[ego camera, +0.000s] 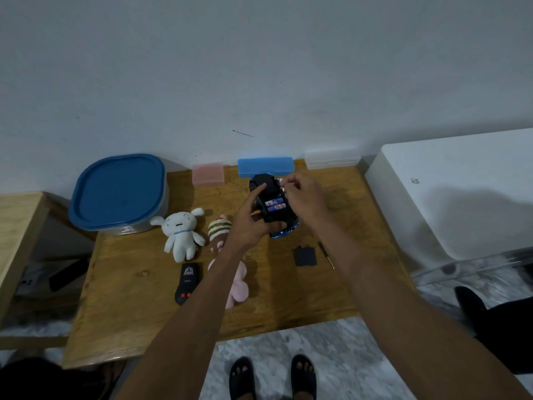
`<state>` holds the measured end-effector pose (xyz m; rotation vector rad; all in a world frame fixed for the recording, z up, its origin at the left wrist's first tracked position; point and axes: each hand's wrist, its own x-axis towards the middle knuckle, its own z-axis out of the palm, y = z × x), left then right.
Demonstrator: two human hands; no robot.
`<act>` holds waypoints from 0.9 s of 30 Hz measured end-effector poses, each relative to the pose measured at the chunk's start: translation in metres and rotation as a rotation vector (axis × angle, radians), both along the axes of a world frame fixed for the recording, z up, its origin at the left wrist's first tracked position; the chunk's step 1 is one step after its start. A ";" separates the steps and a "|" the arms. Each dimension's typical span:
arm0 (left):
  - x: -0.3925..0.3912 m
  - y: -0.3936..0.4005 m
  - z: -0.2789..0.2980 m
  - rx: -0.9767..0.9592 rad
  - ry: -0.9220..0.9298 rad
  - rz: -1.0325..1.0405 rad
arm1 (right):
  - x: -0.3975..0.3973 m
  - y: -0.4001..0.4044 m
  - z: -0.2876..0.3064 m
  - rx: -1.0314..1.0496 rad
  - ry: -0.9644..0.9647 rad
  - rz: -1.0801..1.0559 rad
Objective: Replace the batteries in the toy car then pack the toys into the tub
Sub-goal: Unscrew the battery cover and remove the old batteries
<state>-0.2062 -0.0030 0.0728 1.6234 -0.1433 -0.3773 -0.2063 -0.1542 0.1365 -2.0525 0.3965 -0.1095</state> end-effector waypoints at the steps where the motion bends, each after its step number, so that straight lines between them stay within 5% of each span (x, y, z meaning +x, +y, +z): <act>1: 0.001 0.001 0.000 -0.001 0.007 -0.007 | 0.002 -0.001 0.000 -0.054 0.058 0.080; 8: 0.004 0.005 0.005 0.026 0.028 -0.094 | 0.002 -0.001 -0.006 -0.339 0.090 0.317; 27: -0.001 0.002 0.008 0.099 -0.054 -0.139 | -0.001 0.013 0.007 -0.660 0.104 0.296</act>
